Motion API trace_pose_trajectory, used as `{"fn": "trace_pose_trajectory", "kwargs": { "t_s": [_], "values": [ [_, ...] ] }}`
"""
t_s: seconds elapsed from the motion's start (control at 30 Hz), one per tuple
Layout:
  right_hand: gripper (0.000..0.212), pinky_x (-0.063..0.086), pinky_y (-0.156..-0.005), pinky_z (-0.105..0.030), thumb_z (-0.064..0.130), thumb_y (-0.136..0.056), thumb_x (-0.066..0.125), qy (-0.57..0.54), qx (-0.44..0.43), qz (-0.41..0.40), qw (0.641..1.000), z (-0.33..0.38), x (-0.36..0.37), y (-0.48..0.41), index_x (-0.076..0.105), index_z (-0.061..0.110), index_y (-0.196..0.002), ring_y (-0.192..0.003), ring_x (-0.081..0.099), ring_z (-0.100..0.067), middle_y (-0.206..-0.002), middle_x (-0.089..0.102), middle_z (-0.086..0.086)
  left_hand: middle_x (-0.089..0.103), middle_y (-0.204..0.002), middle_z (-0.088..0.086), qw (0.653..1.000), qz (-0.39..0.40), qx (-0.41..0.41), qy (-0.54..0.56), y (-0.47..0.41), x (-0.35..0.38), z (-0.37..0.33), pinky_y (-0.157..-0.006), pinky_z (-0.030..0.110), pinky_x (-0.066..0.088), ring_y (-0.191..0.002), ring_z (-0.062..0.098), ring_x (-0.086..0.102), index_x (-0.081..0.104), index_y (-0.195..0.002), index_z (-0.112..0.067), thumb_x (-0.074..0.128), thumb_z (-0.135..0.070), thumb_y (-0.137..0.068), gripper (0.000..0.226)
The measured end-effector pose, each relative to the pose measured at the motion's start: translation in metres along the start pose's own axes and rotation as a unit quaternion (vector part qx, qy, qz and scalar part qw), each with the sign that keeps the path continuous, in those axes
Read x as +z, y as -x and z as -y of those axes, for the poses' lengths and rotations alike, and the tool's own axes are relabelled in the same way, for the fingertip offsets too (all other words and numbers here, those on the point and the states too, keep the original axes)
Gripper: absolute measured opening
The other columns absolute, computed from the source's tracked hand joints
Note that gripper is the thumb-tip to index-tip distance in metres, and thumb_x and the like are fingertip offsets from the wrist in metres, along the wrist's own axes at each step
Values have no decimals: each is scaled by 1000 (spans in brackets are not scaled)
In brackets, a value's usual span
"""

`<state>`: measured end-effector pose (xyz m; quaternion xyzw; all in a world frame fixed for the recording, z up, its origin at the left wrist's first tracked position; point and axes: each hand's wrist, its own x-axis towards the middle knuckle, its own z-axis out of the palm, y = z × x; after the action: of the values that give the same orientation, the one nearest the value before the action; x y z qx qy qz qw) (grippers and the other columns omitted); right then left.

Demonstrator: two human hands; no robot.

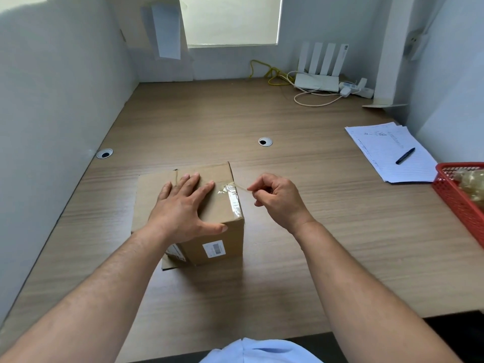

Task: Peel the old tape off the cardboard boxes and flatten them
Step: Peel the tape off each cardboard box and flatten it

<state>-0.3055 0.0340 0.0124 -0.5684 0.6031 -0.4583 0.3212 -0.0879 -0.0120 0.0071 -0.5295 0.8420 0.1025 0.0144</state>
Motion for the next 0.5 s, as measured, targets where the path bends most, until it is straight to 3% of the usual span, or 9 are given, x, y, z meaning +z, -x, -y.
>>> {"fn": "trace_pose_trajectory", "kwargs": {
  "t_s": [0.1,0.23,0.33,0.4,0.5],
  "values": [
    [29,56,-75,-44,-1,-84,54,-9,18,-37,999,-1,0,0,69,24,-85,-73,59,-20,-86,60,-3,-6,-161,-7,1000,-1,1,0,1,1,1,-118,40,-10,-146,9,-15,3,-150,-44,35,-95,-50,117],
    [44,57,-79,-41,13,-88,60,8,88,-107,990,-7,-15,-6,55,25,-130,-90,63,-24,-119,52,-7,-7,-161,-7,1000,-6,3,-4,4,3,0,-118,39,-11,-146,10,-15,2,-150,-44,34,-95,-52,115],
    [31,52,-88,-39,16,-86,64,58,52,-92,993,-3,-17,-8,64,22,-117,-83,60,-14,-111,53,-1,-7,-161,-6,1000,-10,4,-3,9,4,-2,-118,39,-11,-146,10,-16,2,-151,-43,35,-94,-53,115],
    [24,49,-86,-29,18,-84,67,89,-1,-56,994,6,-9,-10,69,23,-107,-73,54,-6,-104,53,3,-9,-161,-6,1000,-11,6,-5,14,6,-4,-117,39,-12,-145,10,-17,1,-150,-43,34,-94,-53,115],
    [26,41,-78,-19,20,-81,72,131,-59,25,989,20,8,-17,70,26,-106,-77,48,-4,-101,50,5,-11,-161,-6,1000,-16,5,-11,20,8,-6,-117,38,-13,-145,10,-18,0,-150,-43,34,-93,-54,114]
  ]
}}
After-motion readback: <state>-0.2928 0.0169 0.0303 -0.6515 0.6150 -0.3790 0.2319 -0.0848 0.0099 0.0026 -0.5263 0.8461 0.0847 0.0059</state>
